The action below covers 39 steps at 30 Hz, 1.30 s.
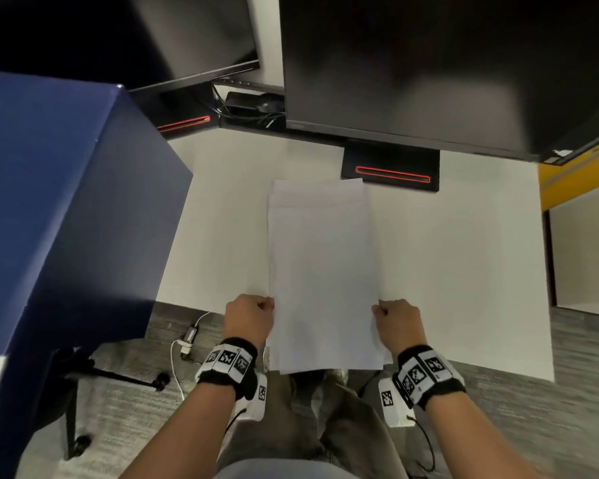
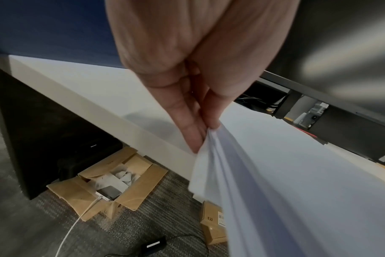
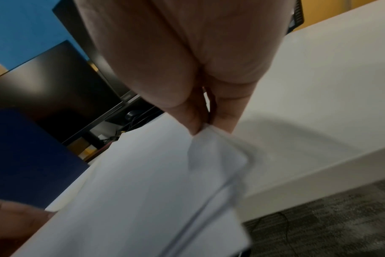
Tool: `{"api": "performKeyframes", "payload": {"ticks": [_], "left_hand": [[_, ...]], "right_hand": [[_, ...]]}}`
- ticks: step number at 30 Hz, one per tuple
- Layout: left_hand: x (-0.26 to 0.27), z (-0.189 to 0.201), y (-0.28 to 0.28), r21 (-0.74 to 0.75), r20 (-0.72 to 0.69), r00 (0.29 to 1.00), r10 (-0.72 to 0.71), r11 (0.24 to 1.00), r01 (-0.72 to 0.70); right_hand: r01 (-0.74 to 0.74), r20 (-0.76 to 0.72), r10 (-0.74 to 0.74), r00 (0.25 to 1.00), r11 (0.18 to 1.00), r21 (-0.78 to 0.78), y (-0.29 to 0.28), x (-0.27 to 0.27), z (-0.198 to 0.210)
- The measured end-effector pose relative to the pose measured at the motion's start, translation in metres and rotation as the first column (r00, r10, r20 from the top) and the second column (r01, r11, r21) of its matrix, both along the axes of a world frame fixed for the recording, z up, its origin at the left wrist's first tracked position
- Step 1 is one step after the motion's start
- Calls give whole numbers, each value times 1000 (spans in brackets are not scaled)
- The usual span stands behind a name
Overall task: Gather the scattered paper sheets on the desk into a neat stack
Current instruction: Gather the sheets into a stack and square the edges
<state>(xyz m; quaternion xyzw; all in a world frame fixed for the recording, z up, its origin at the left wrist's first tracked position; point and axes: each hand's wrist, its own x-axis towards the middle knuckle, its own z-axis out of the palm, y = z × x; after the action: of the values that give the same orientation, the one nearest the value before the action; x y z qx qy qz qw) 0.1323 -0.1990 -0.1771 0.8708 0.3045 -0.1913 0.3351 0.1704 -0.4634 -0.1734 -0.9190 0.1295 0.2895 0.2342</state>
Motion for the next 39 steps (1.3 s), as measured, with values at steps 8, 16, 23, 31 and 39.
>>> {"api": "performKeyframes", "payload": {"ticks": [8,16,23,31,39], "left_hand": [[73,4,13,-103,65,969,240,967,-233],[143,-12,8,-245,-9,994,107,964,-106],[129,11,31,-543,178,974,141,840,-23],[141,155,-14,-504,655,713,248,847,169],[140,172,-32,-459,740,647,183,841,287]], "right_hand": [[221,68,-235,970,961,168,-2,78,-2],[252,-73,-241,968,930,268,60,144,-13],[396,-220,-362,906,540,743,33,127,18],[65,288,-532,796,549,833,13,122,150],[-70,399,-557,729,518,852,-15,103,183]]}}
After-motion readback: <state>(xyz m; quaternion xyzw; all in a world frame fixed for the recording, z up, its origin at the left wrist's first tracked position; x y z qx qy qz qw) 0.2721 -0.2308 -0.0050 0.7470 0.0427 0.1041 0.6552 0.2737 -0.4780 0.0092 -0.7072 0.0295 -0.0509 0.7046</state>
